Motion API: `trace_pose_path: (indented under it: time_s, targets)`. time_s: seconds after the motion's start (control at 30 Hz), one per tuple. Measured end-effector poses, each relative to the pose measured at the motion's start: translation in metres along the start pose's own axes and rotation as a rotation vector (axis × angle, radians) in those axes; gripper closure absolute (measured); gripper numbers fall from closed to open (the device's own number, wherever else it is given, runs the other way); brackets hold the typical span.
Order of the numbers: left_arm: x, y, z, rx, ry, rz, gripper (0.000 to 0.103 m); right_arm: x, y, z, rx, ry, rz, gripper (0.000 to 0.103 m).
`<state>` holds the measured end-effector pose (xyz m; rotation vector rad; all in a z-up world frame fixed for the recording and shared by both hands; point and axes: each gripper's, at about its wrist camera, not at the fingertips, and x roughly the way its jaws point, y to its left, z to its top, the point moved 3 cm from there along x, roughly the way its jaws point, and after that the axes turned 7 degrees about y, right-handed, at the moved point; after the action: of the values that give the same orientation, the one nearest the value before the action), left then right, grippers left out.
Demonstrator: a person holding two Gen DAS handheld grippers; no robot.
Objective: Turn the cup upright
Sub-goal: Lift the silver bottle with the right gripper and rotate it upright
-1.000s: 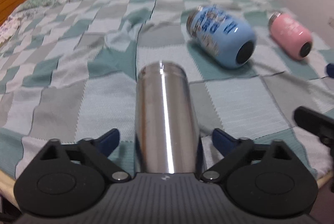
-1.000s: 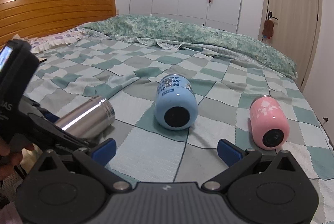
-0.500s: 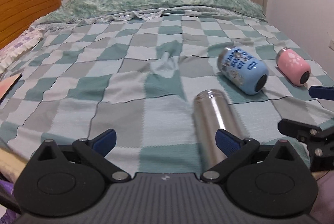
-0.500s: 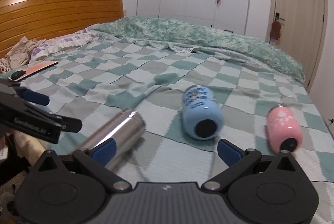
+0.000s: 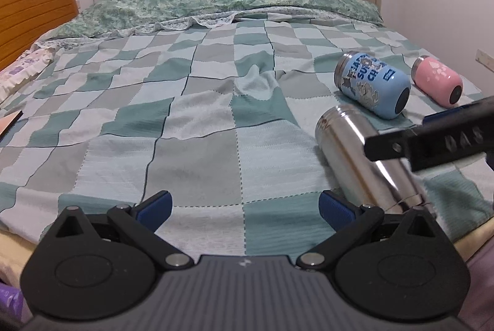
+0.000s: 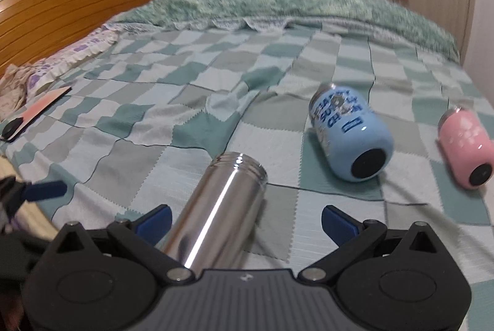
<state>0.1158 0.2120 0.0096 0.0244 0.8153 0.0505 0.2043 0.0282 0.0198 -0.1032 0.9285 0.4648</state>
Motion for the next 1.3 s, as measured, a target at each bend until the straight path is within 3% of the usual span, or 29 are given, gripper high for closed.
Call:
trace_pose_path:
  time_s: [0.37, 0.43, 0.57, 0.63, 0.77, 1.0, 1.17, 1.3]
  targets:
    - [0.023, 0.012, 0.004, 0.009, 0.014, -0.022, 0.0, 0.044, 0.006, 0.018, 0.075, 0.098, 0.025, 0.005]
    - [0.026, 0.014, 0.006, 0.009, 0.016, -0.023, 0.0, 0.049, 0.006, 0.022, 0.083, 0.111, 0.029, 0.014]
    - [0.028, 0.016, 0.008, 0.013, 0.018, -0.023, 0.0, 0.062, 0.003, 0.028, 0.112, 0.15, 0.032, 0.022]
    - [0.029, 0.017, 0.009, 0.013, 0.018, -0.023, 0.0, 0.066, 0.0, 0.028, 0.128, 0.173, 0.063, 0.035]
    - [0.03, 0.018, 0.011, 0.014, 0.017, -0.027, 0.0, 0.066, -0.002, 0.028, 0.127, 0.182, 0.114, 0.036]
    - [0.029, 0.018, 0.012, 0.002, 0.015, -0.032, 0.0, 0.038, -0.007, 0.031, 0.115, 0.076, 0.139, 0.04]
    - [0.026, 0.018, 0.013, -0.009, 0.003, -0.034, 0.0, 0.008, 0.0, 0.036, 0.06, -0.083, 0.161, 0.041]
    - [0.024, 0.019, 0.015, -0.016, -0.003, -0.024, 0.0, -0.006, 0.012, 0.04, -0.011, -0.203, 0.112, 0.041]
